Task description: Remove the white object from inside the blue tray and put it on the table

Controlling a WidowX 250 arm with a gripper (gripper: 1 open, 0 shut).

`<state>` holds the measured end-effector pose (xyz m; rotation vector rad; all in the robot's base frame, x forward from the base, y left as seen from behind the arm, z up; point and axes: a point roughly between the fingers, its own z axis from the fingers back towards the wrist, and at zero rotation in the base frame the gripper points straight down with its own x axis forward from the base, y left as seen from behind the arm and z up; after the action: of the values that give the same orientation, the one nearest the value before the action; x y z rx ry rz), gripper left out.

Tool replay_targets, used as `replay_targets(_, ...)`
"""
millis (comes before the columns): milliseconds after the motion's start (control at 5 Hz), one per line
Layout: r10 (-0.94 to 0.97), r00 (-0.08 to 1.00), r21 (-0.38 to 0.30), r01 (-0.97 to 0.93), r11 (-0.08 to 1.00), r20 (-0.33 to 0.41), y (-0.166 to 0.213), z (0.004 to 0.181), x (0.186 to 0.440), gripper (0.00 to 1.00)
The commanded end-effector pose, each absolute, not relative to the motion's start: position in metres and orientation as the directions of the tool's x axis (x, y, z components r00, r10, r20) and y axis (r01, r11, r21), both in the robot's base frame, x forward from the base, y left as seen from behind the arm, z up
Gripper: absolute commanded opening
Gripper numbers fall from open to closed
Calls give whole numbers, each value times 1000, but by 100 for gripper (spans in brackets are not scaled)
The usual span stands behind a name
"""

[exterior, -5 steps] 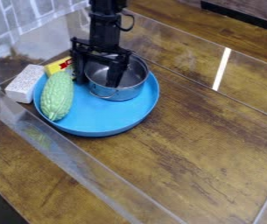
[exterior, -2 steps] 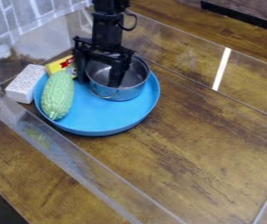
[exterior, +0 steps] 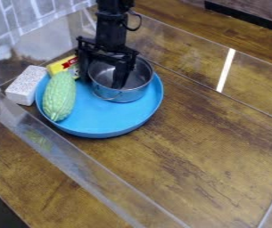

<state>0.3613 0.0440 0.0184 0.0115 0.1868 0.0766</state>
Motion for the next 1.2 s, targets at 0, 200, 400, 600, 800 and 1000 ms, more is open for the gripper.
replay_targets(0, 62, 979, 32, -57, 998, -193, 27, 13, 364, 100)
replay_targets(200, 63, 979, 37, -57, 998, -195, 25, 12, 365, 100)
replay_targets(400, 65, 978, 42, -58, 997, -198, 23, 12, 366, 100)
replay_targets(600, 66, 977, 47, -58, 997, -201, 22, 12, 367, 100)
replay_targets(800, 67, 977, 51, -57, 997, -203, 19, 12, 368, 100)
replay_targets(1000, 55, 979, 49, -46, 998, -195, 14, 12, 371, 100)
